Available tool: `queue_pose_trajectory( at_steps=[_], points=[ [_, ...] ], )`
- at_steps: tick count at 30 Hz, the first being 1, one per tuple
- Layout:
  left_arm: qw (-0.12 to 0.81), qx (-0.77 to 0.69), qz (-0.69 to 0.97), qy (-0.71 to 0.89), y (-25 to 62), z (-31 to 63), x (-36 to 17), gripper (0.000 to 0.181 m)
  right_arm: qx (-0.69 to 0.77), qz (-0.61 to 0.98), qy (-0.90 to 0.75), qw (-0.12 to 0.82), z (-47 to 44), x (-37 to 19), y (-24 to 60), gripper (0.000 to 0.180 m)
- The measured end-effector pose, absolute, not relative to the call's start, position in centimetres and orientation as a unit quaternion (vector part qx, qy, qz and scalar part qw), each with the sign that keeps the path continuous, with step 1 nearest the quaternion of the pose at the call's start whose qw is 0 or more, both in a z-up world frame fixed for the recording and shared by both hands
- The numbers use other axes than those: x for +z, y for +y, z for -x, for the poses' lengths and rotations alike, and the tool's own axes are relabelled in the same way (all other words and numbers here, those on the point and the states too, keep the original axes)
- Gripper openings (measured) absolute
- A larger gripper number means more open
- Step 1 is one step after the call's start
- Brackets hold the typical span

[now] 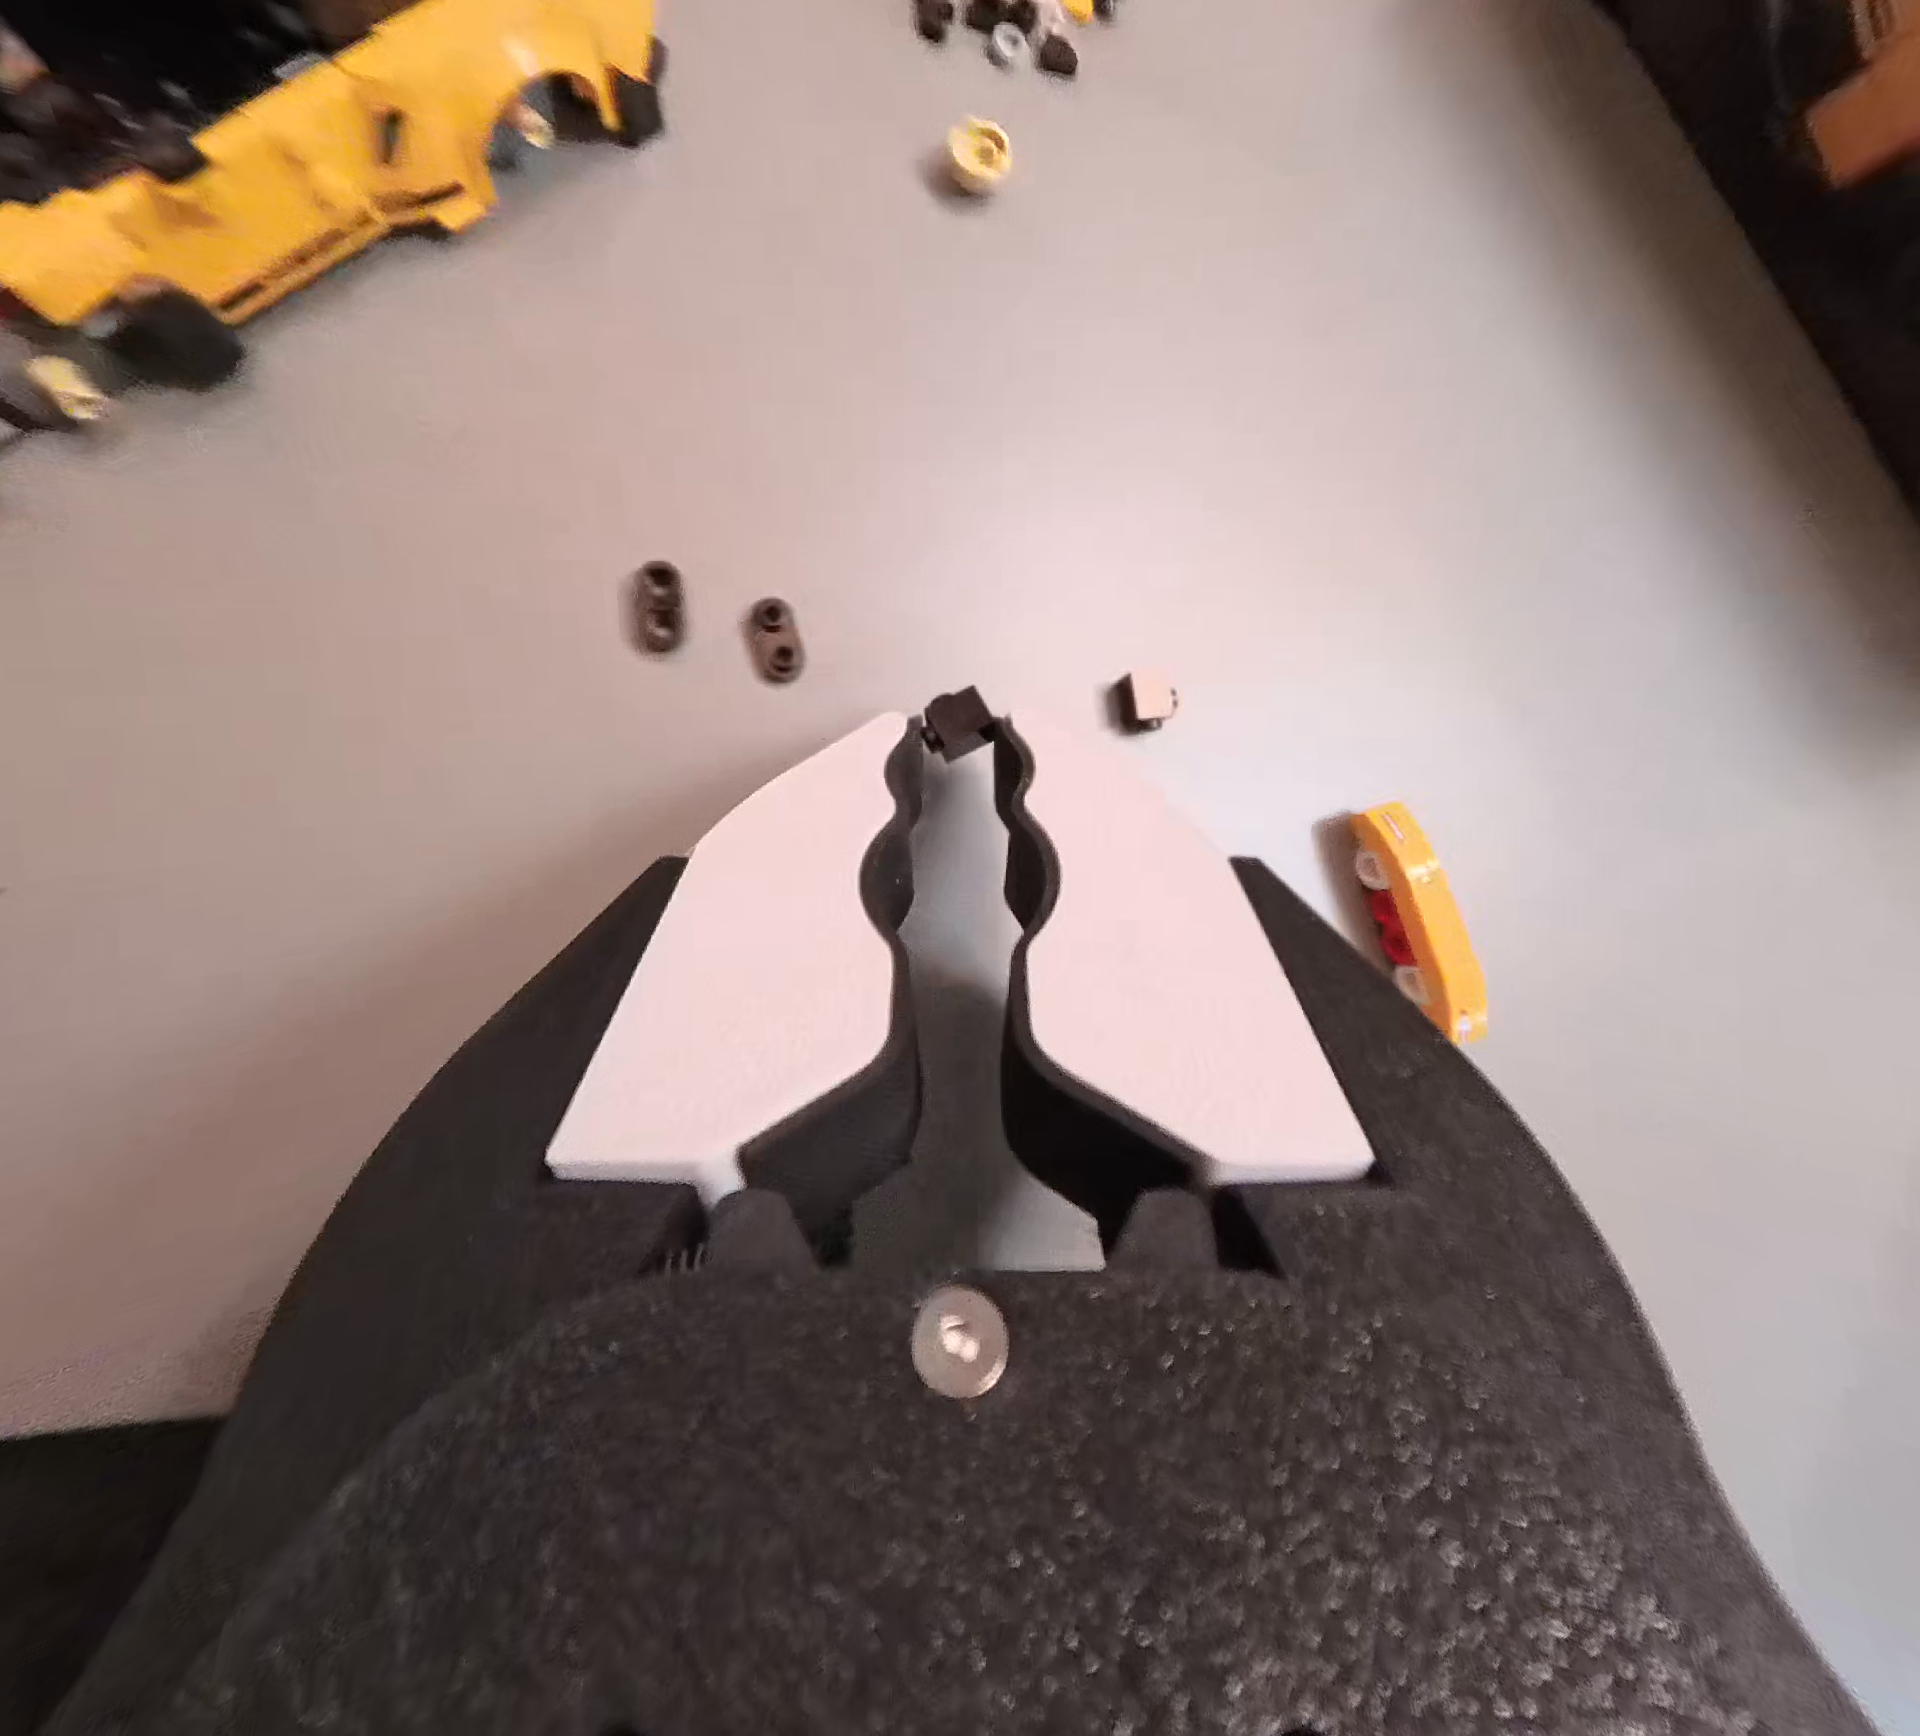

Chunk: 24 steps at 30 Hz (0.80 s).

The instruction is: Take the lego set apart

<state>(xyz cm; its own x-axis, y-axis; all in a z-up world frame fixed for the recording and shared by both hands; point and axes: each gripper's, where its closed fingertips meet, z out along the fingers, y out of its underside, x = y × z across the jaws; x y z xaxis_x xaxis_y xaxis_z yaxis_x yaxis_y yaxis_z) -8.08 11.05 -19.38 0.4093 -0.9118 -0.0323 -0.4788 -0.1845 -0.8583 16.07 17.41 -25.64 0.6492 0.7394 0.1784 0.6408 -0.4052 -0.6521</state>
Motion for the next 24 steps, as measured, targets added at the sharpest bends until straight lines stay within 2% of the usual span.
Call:
queue_pose_trajectory(
  at_steps=[6, 12, 18, 24],
  points=[
    [0.437, -0.215, 0.758, 0.433, 11.0, 11.2, -19.1, 0.007, 0.09, 0.848, -0.403, 0.332, -16.3, -26.6, 18.2, 0.031],
    [0.433, -0.172, 0.805, 0.368, 11.2, 15.6, -20.0, 0.007, 0.101, 0.855, -0.391, 0.325, -17.3, -26.4, 17.8, 0.04],
    [0.419, -0.08, 0.855, 0.294, 11.9, 22.2, -21.1, 0.007, 0.139, 0.816, -0.361, 0.43, -16.1, -21.8, 18.3, 0.036],
    [0.341, 0.023, 0.901, 0.266, 10.5, 28.4, -23.4, 0.007, 0.148, 0.764, -0.376, 0.504, -14.0, -20.0, 18.0, 0.032]
  ],
)
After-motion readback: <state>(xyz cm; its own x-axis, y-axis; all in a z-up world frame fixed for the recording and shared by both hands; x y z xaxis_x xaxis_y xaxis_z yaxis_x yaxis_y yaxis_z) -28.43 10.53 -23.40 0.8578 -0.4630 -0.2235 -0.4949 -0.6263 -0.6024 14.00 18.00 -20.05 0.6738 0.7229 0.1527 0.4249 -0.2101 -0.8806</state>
